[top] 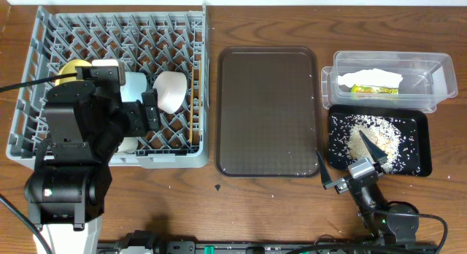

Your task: Sort waste into correct bins and load items into the dishwasher

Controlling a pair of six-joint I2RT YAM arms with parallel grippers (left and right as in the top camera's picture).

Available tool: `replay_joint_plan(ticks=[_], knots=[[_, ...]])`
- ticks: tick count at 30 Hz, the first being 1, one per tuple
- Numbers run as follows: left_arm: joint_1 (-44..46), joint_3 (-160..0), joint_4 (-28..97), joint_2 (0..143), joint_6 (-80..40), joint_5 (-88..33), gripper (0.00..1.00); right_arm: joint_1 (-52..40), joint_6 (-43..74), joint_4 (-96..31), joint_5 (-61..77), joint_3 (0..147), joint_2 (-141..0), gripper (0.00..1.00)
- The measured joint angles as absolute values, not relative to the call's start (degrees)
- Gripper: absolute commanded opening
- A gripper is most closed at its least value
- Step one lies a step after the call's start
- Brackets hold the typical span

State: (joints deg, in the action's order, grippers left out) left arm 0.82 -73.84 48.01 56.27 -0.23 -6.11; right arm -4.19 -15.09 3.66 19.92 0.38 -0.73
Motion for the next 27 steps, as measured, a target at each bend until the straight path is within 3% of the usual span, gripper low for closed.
replay_joint_plan(ticks=[6,21,27], knots=[[0.82,-73.84,48.01,56.27,-0.23,-6.11,0.95,-4.19,-15.25,-2.33,19.90,0.38,-0.71,0.99],[0.82,-73.84,48.27,56.27,-0.19,-5.78,0.95,-4.19,-15.27,-2.33,19.90,0.38,-0.73,0.99],[0.82,-73.06,49.78,54.57,-0.08,-0.12,0.95,-4.19,-15.25,-2.33,19.90,0.38,-0.73,0.99]])
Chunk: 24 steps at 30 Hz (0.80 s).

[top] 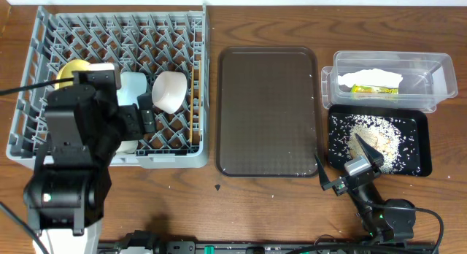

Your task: Sort waste into correct bins and load items into the dishwasher

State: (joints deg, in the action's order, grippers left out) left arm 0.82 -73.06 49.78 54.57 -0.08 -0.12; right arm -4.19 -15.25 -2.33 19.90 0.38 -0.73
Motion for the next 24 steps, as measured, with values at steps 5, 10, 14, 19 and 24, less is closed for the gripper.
replay_joint_plan(ticks=[5,10,14,19,24], knots=[[0.82,-67.20,42.17,48.82,-0.05,3.40,0.95,-4.19,-15.25,-2.33,19.90,0.38,-0.73,0.99],[0.82,-54.37,24.91,40.95,-0.08,4.54,0.95,-4.19,-15.25,-2.35,19.90,0.38,-0.73,0.99],[0.82,-40.88,12.32,33.26,-0.08,4.67,0.95,-4.19,-15.25,-2.33,19.88,0.38,-0.73,0.99],[0.82,-27.99,7.42,23.77,-0.08,4.69,0.95,-4.19,-15.27,-2.35,19.90,0.38,-0.73,0.99],[0.82,-19.20,6.98,12.91,-0.08,4.69,0.95,-4.19,-15.27,-2.35,19.88,0.38,-0.73,0.99]])
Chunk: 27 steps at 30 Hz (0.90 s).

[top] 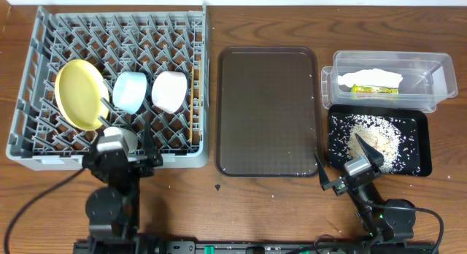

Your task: Sort waste into correct bins and load items into the dishwasher

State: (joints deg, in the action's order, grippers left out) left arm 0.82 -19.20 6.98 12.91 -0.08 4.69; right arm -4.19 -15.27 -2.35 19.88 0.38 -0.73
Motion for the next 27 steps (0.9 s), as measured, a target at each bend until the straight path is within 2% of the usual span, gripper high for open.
replay_joint_plan(ticks=[7,16,27], knots=[[0.82,-12.05,5.93,1.13,-0.05,4.69,0.95,-4.19,-15.25,-2.35,19.88,0.38,-0.73,0.99],[0.82,-2.39,-4.23,0.58,-0.08,4.69,0.95,-4.19,-15.25,-2.35,19.88,0.38,-0.73,0.99],[0.82,-0.34,-2.90,0.60,-0.05,4.69,0.95,-4.19,-15.27,-2.35,19.88,0.38,-0.73,0.99]])
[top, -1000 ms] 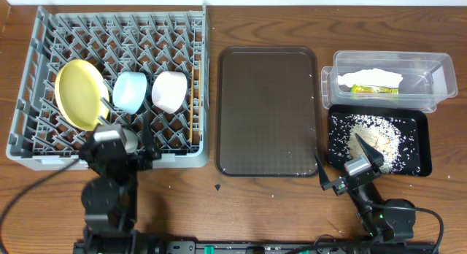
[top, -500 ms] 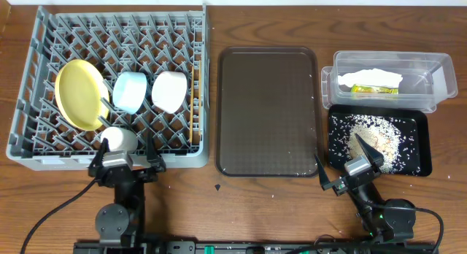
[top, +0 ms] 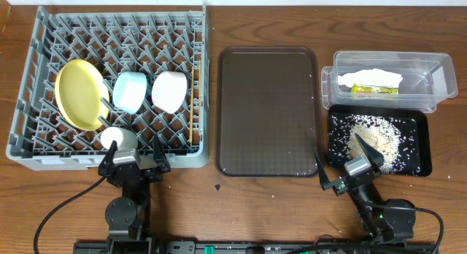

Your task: Sort waste into correct bins and load items into the dishwasher

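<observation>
The grey dish rack [top: 44, 148] at the left holds a yellow plate [top: 79, 93], a light blue cup [top: 131, 91], a white bowl [top: 169, 90] and a small white cup [top: 115, 138] at its front. My left gripper [top: 133, 162] sits low at the rack's front edge, open and empty. My right gripper [top: 349, 165] rests open at the front left corner of the black tray [top: 416, 166], holding nothing. The brown serving tray [top: 268, 112] in the middle is bare.
A clear bin [top: 430, 68] at the back right holds white paper [top: 378, 77] and a yellow wrapper [top: 373, 88]. The black tray carries scattered rice-like crumbs [top: 376, 137]. A thin wooden stick [top: 192, 126] stands in the rack's right side.
My left arm has drawn back further toward the table's front edge and sits lower. The small white cup at the rack's front now shows fully. The right arm has not moved.
My left arm hung high over the rack's left front, hiding the yellow plate and part of the blue cup. It then was down at the rack's front edge with the dishes uncovered. Now it lies folded lower still. The right gripper stayed open by the black tray.
</observation>
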Controlling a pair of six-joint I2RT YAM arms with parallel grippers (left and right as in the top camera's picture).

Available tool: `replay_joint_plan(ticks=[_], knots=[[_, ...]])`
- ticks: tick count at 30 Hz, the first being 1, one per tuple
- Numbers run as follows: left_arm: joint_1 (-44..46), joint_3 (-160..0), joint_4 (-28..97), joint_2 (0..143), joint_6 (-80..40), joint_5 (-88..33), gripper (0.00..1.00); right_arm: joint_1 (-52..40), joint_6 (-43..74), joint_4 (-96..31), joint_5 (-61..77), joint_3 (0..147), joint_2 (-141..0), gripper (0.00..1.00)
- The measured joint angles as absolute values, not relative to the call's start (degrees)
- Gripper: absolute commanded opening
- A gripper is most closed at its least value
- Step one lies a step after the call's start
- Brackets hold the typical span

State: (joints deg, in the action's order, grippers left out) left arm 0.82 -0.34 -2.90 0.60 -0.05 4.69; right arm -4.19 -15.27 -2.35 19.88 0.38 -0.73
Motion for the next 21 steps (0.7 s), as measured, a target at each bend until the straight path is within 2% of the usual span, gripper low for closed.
replay_joint_plan(ticks=[21], knots=[[0.82,-1.02,1.08,1.26,-0.08,4.40,0.96,-4.19,-15.25,-2.35,19.88,0.38,-0.73,0.99]])
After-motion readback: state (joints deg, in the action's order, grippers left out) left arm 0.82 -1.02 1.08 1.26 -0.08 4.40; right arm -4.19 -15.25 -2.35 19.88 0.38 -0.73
